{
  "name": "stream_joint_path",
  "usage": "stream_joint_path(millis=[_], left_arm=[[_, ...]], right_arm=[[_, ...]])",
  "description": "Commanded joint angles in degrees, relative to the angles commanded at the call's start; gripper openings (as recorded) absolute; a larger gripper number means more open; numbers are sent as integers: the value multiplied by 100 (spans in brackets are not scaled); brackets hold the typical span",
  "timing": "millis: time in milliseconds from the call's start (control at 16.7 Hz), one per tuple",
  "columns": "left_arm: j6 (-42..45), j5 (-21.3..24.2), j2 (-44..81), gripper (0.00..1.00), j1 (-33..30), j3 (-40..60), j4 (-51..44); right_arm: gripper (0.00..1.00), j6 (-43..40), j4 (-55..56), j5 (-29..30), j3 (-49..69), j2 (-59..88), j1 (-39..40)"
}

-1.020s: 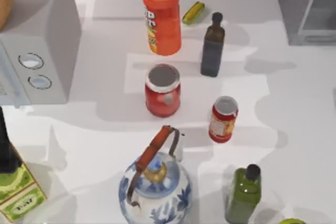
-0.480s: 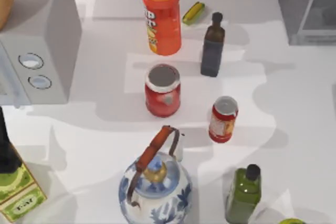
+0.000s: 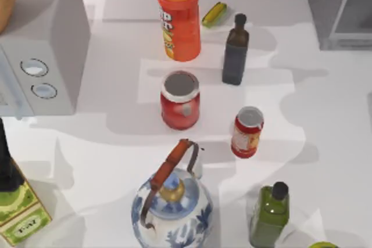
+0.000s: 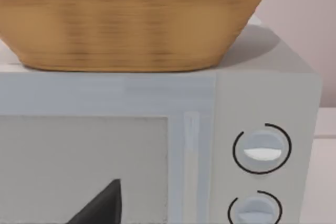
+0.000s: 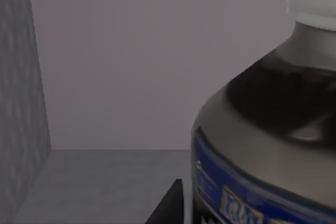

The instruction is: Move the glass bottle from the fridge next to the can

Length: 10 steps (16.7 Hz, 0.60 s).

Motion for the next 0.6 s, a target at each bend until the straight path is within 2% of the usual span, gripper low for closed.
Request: stream_joint_path(millis=[240, 600], left_arm=[[0, 0, 0, 100, 0, 0, 0], [0, 0, 0, 100, 0, 0, 0]], right_arm=[[2, 0, 0, 0, 0, 0, 0], [0, 0, 0, 0, 0, 0, 0]])
